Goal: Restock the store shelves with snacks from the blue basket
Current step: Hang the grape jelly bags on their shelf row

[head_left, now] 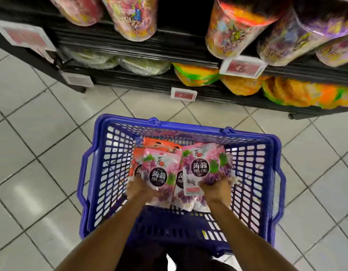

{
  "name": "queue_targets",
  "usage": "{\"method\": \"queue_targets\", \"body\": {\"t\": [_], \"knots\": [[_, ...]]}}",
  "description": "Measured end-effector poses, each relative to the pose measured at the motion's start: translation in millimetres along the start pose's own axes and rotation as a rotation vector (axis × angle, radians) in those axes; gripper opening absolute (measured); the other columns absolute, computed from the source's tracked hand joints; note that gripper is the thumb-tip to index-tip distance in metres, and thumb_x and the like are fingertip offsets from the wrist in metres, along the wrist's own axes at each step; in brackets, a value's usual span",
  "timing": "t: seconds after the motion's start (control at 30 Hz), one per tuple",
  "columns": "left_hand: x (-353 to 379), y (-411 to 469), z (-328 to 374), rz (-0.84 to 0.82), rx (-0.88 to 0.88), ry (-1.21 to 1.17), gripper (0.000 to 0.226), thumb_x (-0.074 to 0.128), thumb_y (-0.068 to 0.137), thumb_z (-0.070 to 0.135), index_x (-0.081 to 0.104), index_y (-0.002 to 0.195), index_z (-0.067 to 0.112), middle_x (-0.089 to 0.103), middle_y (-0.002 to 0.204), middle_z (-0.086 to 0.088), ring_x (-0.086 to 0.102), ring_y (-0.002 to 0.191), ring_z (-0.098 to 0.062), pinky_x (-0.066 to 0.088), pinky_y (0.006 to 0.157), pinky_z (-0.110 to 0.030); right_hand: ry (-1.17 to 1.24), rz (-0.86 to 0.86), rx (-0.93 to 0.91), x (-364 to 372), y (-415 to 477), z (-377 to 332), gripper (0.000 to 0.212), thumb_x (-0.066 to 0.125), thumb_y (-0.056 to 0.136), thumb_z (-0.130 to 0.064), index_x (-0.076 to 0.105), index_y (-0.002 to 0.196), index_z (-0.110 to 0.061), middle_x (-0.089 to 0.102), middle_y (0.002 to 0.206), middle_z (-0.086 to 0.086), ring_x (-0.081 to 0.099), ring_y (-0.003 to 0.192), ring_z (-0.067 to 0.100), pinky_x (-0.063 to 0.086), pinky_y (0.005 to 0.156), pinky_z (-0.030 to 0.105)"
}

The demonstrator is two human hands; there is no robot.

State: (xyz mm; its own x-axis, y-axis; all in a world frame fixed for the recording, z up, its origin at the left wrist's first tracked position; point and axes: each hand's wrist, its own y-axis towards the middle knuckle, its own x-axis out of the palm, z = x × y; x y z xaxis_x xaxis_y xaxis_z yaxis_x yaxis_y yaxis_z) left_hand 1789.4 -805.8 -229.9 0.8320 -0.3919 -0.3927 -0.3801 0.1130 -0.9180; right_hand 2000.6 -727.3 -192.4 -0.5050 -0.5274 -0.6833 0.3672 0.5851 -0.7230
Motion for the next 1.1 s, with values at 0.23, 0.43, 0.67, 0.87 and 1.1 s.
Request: {"method": "queue_targets", "body": {"t": [0.23,0.43,0.67,0.87,1.1], "knots": [[-2.2,-34.3,-6.9,0.008,0.198,-0.442,0.088,0.093,0.059,0.027,0.050,0.132,0.000,0.065,0.121,-0.017,0.064,0.110,-0.034,0.053,0.095,-0.041,0.112,-0.284,0.000,-24.0,-0.3,6.8,0.038,0.076,0.077,-0.011,0.061,0.111,-0.014,0.065,0.095,0.007,0.062,0.089,0.026,0.053,0.079,0.033],[-71.4,-139.8,-2.5,-0.012,0.329,-0.630,0.054,0.086,0.066,-0.002,0.061,0.114,-0.003,0.069,0.104,-0.013,0.068,0.091,-0.021,0.051,0.066,-0.007,0.661,-0.595,0.131,-103.6,-84.0,-1.3,0.024,0.067,0.075,0.008,0.068,0.093,-0.009,0.070,0.084,0.005,0.062,0.084,0.021,0.049,0.060,0.029],[-204.7,-344.9,18.5,0.071,0.606,-0.843,0.065,0.086,0.062,-0.007,0.062,0.120,0.006,0.074,0.104,-0.009,0.073,0.094,-0.022,0.058,0.070,-0.025,0.914,-0.538,-0.150,-263.8,-237.7,-42.4,0.031,0.078,0.063,0.003,0.076,0.089,-0.014,0.076,0.085,0.006,0.072,0.084,0.022,0.057,0.077,0.038],[-317.5,-535.6,42.9,0.120,0.933,-0.875,0.066,0.091,0.055,0.005,0.065,0.114,0.021,0.076,0.102,0.009,0.071,0.084,-0.002,0.054,0.056,-0.013,0.956,-0.396,-0.418,-422.7,-356.9,-81.2,0.049,0.077,0.074,0.008,0.054,0.118,0.008,0.076,0.082,0.001,0.072,0.075,0.011,0.054,0.057,0.022],[-422.8,-731.9,56.8,0.362,1.395,-0.780,0.063,0.097,0.048,0.027,0.067,0.098,0.050,0.075,0.093,0.019,0.070,0.079,0.003,0.055,0.062,-0.016,1.136,-0.197,-0.792,-583.1,-497.8,-132.7,0.022,0.063,0.081,0.014,0.057,0.093,-0.004,0.071,0.076,0.003,0.062,0.078,0.020,0.047,0.071,0.032]]}}
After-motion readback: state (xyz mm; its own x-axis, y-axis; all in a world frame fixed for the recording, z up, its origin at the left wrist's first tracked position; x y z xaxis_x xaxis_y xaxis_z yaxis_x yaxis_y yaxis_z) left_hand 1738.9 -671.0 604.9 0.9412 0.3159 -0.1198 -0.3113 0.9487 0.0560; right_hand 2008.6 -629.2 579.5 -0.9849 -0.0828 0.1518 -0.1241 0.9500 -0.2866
